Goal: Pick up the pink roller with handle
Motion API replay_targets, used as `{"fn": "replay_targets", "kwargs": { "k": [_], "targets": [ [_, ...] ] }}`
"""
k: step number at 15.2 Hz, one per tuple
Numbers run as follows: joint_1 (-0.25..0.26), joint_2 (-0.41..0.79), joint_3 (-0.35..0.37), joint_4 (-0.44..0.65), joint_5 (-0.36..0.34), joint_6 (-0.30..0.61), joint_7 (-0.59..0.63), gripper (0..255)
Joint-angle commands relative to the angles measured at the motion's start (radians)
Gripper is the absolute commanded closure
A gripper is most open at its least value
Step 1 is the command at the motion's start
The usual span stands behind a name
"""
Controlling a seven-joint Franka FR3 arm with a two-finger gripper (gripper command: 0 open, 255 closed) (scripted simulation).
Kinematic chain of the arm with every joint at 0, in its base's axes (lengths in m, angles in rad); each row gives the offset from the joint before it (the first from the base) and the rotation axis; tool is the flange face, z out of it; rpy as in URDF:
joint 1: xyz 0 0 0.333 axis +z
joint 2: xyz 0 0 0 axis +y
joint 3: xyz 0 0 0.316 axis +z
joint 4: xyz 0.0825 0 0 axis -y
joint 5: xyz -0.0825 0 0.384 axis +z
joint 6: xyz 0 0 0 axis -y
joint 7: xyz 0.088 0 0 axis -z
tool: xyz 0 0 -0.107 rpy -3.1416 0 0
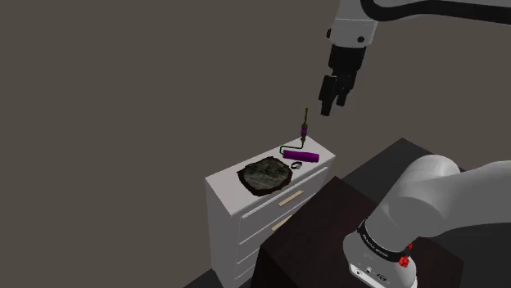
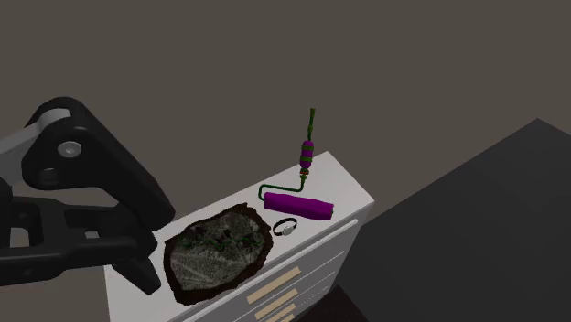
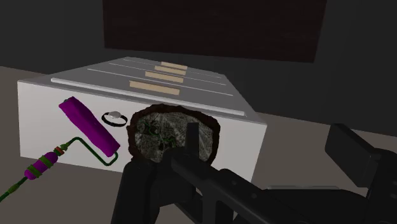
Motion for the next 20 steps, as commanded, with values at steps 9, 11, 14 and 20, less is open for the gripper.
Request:
{"fn": "replay_targets", "kwargs": {
  "k": [9,11,14,20],
  "targets": [
    [-0.068,0.120,-0.062,-0.113,-0.063,0.294,-0.004,0],
    [-0.085,0.164,-0.079,-0.128,-0.077,0.369,-0.004,0],
    [-0.110,0.237,-0.104,-0.141,-0.095,0.479,-0.003,0],
    [-0.155,0.411,-0.158,-0.131,-0.120,0.691,-0.002,0]
  ]
}}
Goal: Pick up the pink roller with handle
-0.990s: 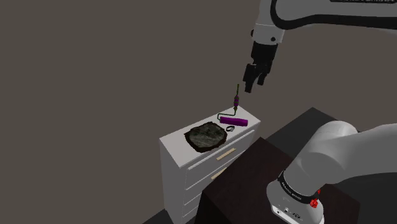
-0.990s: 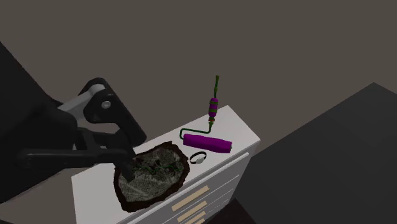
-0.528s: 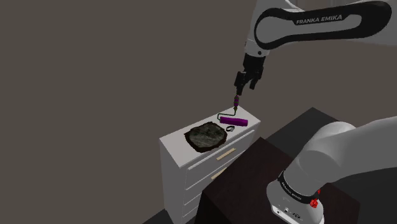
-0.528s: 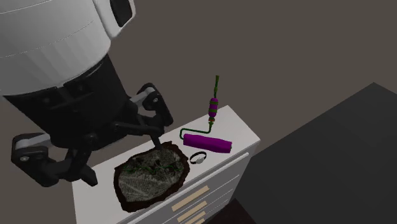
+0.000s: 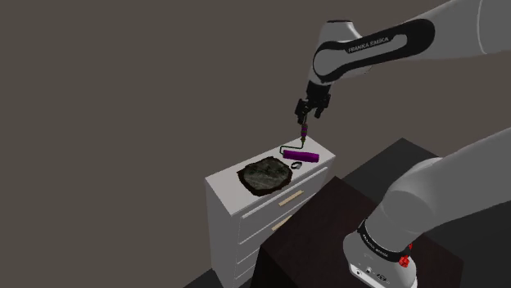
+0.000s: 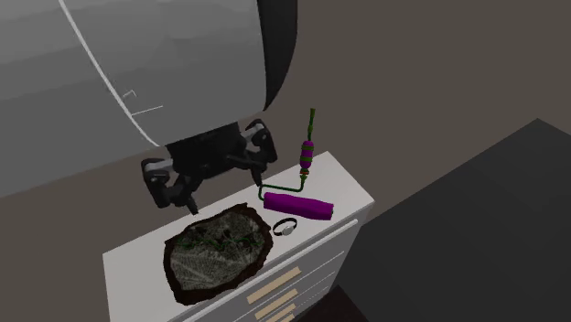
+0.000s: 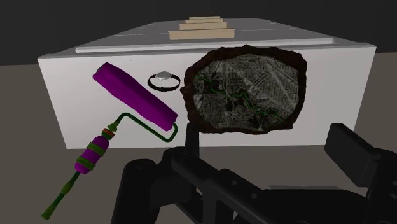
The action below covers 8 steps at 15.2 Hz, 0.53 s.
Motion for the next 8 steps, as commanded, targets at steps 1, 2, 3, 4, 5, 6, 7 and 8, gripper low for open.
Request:
{"fn": "replay_targets", "kwargs": {
  "k": [1,2,3,4,5,6,7,8],
  "targets": [
    [-0.014,0.054,-0.017,0.004,-0.006,0.068,0.001,0],
    [-0.020,0.086,-0.026,0.012,-0.006,0.101,0.000,0],
    [-0.026,0.118,-0.035,0.021,-0.006,0.133,-0.001,0],
    [-0.032,0.151,-0.044,0.031,-0.005,0.164,-0.003,0],
    [-0.037,0.185,-0.053,0.042,-0.003,0.194,-0.005,0],
    [-0.043,0.219,-0.062,0.055,0.000,0.223,-0.008,0],
    [-0.048,0.253,-0.070,0.069,0.005,0.251,-0.011,0],
    [-0.053,0.287,-0.079,0.084,0.011,0.279,-0.016,0]
  ]
}}
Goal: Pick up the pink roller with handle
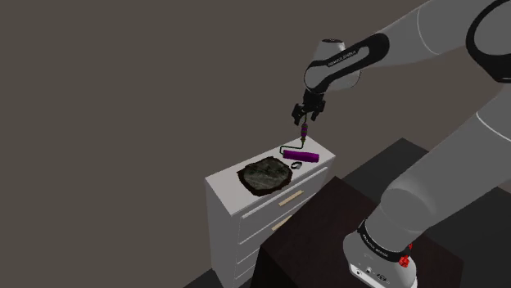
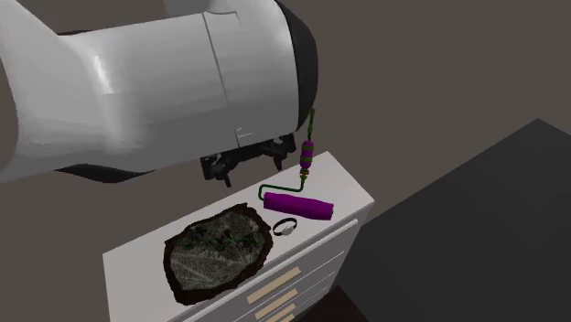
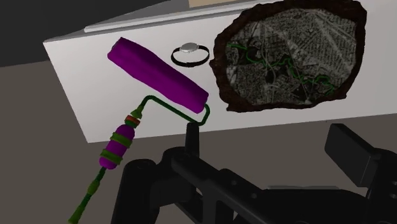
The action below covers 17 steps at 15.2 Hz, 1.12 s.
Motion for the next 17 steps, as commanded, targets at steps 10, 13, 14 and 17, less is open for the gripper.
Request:
{"fn": "replay_targets", "kwargs": {
  "k": [10,13,14,17],
  "targets": [
    [-0.079,0.376,-0.053,0.225,0.141,0.233,-0.084,0],
    [-0.117,0.478,-0.047,0.309,0.192,0.271,-0.111,0],
    [-0.131,0.512,-0.043,0.339,0.207,0.281,-0.119,0],
    [-0.175,0.612,-0.030,0.436,0.250,0.305,-0.138,0]
  ]
}}
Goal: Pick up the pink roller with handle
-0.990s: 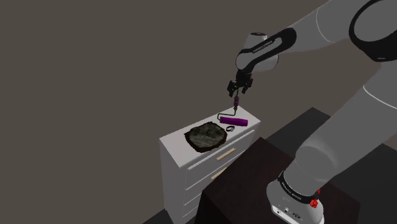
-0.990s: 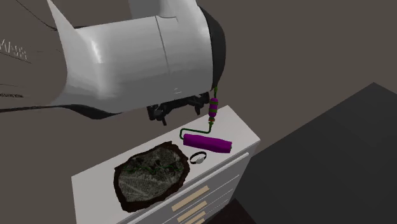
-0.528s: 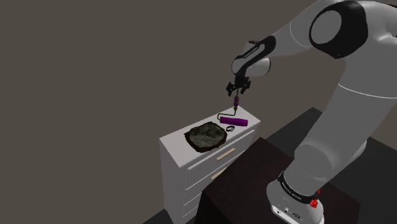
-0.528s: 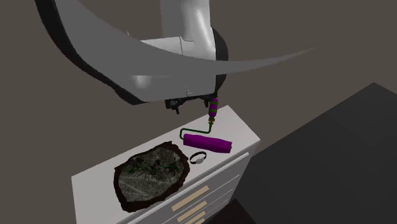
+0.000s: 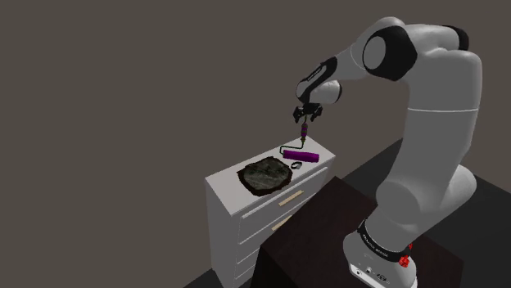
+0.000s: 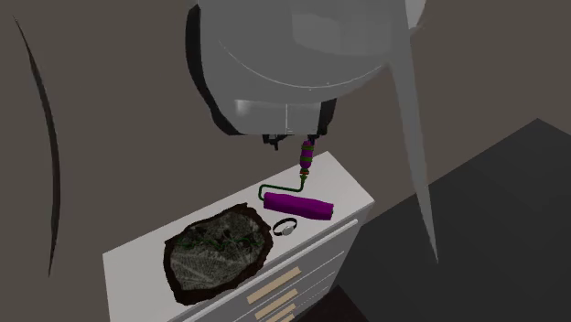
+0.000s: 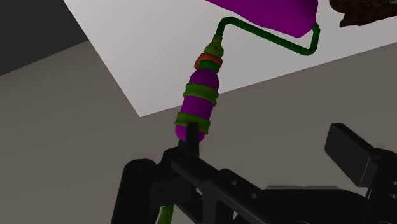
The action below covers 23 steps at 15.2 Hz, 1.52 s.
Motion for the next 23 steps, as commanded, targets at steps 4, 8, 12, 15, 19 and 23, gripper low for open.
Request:
{"fn": "replay_targets", "kwargs": {
  "k": [4,8,12,15,19,23],
  "targets": [
    [-0.074,0.170,0.021,0.182,0.060,0.024,-0.019,0],
    [-0.107,0.252,0.032,0.270,0.081,0.034,-0.023,0],
    [-0.116,0.293,0.044,0.280,0.090,0.066,-0.030,0],
    [-0.122,0.320,0.052,0.287,0.095,0.086,-0.033,0],
    [-0.122,0.321,0.052,0.288,0.095,0.086,-0.034,255],
    [-0.123,0.321,0.052,0.286,0.095,0.087,-0.035,255]
  ]
}}
